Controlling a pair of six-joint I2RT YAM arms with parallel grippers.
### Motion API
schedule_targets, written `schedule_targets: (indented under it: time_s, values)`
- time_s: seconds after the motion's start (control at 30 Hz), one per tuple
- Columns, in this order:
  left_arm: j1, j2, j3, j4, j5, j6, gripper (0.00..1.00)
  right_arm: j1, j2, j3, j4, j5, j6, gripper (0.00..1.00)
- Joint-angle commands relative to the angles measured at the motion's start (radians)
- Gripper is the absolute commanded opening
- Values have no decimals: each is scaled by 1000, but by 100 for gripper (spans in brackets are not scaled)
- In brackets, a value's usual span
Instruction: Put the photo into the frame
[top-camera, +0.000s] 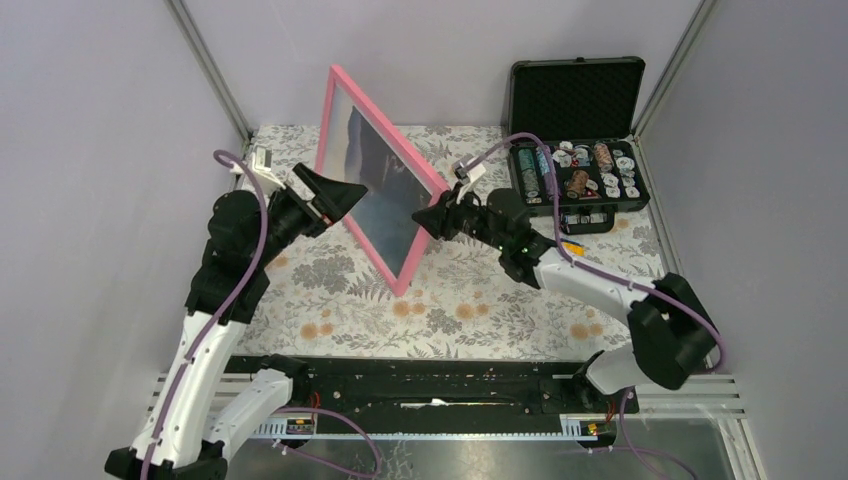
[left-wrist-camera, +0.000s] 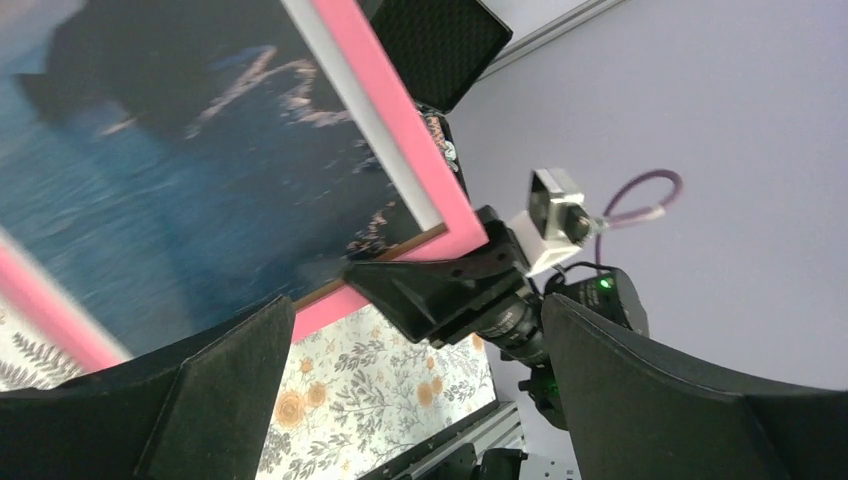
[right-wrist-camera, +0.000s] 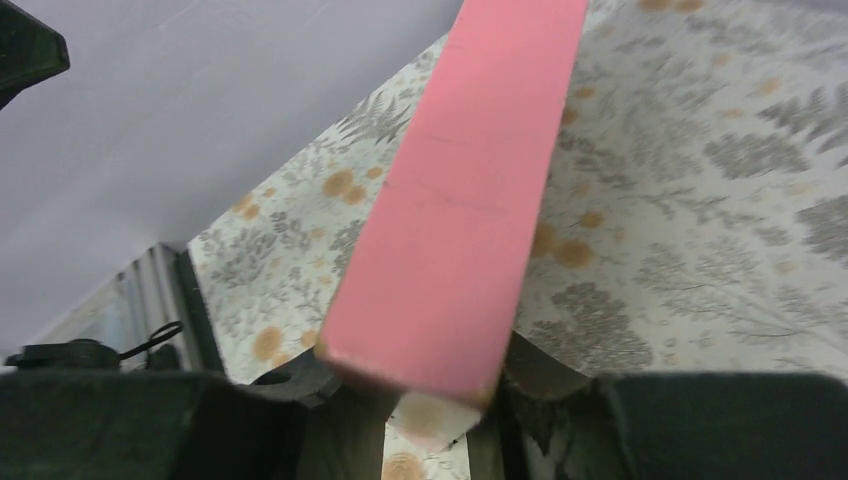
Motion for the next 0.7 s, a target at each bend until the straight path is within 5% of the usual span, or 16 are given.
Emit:
schedule_targets:
  time_s: [0.0,0.23,0.43,0.67]
  values:
    - [0,48,46,207,53,-2,99,-48,136,115,-49,-197,169,0]
    - [-2,153,111,470,-14,4,99,-94,482,386,-117,-222,295,0]
    - [-2,186,193,574,-245,147,99,-96,701,574,-136,-255,390,0]
    - [-2,88,23,654,-458,249,99,-96,887,763,-253,-237,486,0]
